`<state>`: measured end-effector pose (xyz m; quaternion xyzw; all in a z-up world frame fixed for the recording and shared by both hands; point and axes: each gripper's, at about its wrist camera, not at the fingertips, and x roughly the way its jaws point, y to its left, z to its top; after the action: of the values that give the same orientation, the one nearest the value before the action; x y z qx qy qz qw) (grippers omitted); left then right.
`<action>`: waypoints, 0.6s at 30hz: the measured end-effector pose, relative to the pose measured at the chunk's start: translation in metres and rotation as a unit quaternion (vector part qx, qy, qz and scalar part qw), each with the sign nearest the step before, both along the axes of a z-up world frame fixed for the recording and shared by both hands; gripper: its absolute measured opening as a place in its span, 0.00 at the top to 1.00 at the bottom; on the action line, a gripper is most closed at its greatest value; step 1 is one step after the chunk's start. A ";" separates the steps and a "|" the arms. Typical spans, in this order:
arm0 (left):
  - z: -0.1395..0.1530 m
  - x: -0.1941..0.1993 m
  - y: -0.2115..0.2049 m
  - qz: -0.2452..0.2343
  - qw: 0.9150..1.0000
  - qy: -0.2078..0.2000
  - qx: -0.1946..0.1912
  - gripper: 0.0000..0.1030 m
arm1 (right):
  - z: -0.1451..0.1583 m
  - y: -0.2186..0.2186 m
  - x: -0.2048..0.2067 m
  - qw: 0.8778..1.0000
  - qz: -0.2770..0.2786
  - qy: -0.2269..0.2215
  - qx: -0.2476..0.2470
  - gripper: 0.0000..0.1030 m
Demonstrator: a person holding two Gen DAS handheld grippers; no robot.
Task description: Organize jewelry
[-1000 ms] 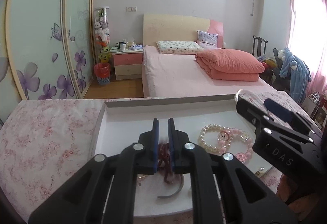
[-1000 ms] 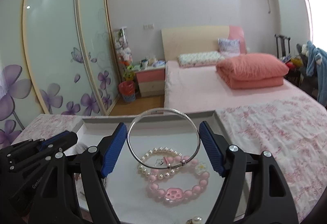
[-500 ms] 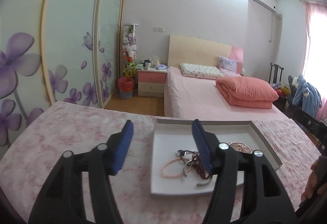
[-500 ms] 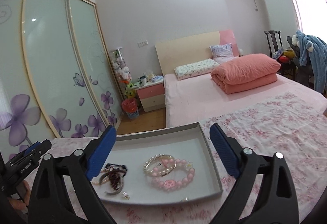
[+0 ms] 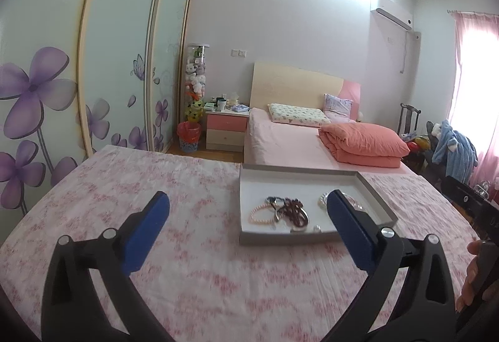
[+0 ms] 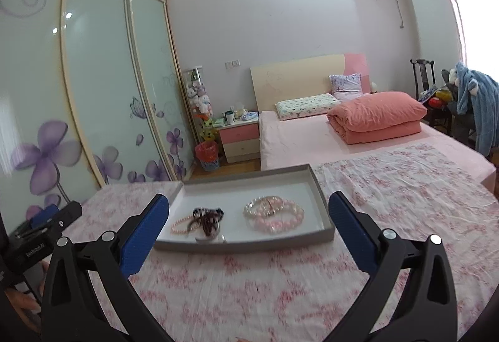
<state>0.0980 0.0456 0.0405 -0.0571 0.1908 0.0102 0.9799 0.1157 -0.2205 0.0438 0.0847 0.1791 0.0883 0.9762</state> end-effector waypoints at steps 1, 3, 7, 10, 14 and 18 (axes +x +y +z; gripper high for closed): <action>-0.001 -0.006 -0.001 0.001 1.000 -0.001 0.002 0.04 | 0.000 0.001 -0.005 1.000 -0.001 -0.004 -0.006 0.02; -0.003 -0.017 -0.003 0.003 1.000 -0.006 0.007 0.04 | -0.001 0.007 -0.015 1.000 -0.002 -0.013 -0.023 0.02; -0.006 -0.035 -0.012 0.010 0.999 -0.017 0.028 0.04 | -0.003 0.016 -0.033 0.998 -0.002 -0.029 -0.052 0.02; -0.009 -0.048 -0.020 0.008 0.999 -0.025 0.041 0.04 | -0.005 0.019 -0.041 0.998 0.003 -0.032 -0.055 0.02; -0.012 -0.058 -0.028 0.001 0.998 -0.029 0.053 0.04 | -0.010 0.020 -0.048 0.998 0.008 -0.030 -0.054 0.02; -0.017 -0.063 -0.030 -0.005 0.998 -0.026 0.051 0.04 | -0.017 0.019 -0.055 0.998 0.007 -0.027 -0.054 0.02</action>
<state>0.0352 0.0157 0.0239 -0.0064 0.1645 0.0138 0.9863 0.0603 -0.2020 0.0268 0.0285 0.1576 0.0880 0.9832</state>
